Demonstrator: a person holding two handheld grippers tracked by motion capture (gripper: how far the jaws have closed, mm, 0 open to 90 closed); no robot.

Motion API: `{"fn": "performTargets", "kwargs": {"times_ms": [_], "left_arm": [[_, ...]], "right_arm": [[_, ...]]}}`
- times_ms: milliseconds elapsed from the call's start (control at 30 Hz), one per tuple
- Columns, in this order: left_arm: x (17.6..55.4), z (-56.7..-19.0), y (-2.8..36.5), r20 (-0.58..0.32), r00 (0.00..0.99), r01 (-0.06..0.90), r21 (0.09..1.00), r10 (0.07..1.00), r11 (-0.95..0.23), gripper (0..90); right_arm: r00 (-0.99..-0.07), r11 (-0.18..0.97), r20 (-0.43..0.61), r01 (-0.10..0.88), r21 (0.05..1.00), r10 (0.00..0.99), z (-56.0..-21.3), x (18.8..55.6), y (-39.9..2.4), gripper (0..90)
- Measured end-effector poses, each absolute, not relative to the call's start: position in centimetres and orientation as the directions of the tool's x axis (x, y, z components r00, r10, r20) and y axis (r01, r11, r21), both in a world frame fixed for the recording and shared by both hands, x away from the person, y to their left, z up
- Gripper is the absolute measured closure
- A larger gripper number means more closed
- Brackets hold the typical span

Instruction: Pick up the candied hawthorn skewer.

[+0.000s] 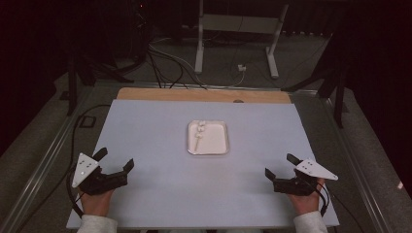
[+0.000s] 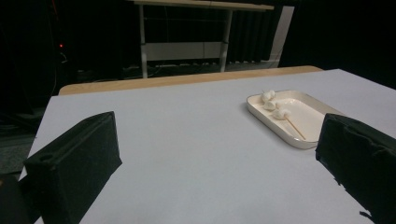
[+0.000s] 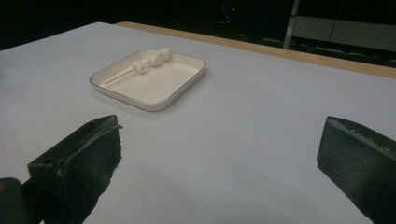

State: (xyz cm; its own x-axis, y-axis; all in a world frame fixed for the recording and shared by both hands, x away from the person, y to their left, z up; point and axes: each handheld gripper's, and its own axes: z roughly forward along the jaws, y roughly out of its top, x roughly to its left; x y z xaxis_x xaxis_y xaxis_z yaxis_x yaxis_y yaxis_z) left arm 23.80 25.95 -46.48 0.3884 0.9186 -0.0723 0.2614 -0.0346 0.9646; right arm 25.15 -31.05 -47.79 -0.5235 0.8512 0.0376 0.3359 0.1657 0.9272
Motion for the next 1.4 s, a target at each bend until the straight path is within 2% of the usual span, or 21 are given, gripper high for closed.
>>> {"fn": "performTargets", "kwargs": {"times_ms": [300, 667, 1000, 1400], "left_arm": [[24.0, -46.4, 25.8, -0.112, 0.361, 0.293, 0.956, 0.926, 0.001, 0.6], [24.7, -45.0, 24.6, -0.096, 0.423, 0.288, 0.957, 0.901, -0.033, 0.7], [27.4, -43.4, 21.9, -0.084, 0.464, 0.309, 0.948, 0.882, -0.072, 0.7], [30.9, -43.3, 18.6, -0.080, 0.498, 0.332, 0.937, 0.863, -0.105, 0.7]], "right_arm": [[-0.520, 0.172, 0.030, 0.335, 0.927, 0.854, -47.9, 25.1, -30.8, 0.0], [-0.520, 0.173, 0.024, 0.327, 0.929, 0.854, -47.7, 25.0, -30.6, 0.0], [-0.524, 0.181, 0.019, 0.327, 0.928, 0.852, -47.8, 25.0, -30.5, 0.0], [-0.510, 0.174, 0.019, 0.330, 0.928, 0.860, -47.9, 25.0, -30.8, 0.0]]}}
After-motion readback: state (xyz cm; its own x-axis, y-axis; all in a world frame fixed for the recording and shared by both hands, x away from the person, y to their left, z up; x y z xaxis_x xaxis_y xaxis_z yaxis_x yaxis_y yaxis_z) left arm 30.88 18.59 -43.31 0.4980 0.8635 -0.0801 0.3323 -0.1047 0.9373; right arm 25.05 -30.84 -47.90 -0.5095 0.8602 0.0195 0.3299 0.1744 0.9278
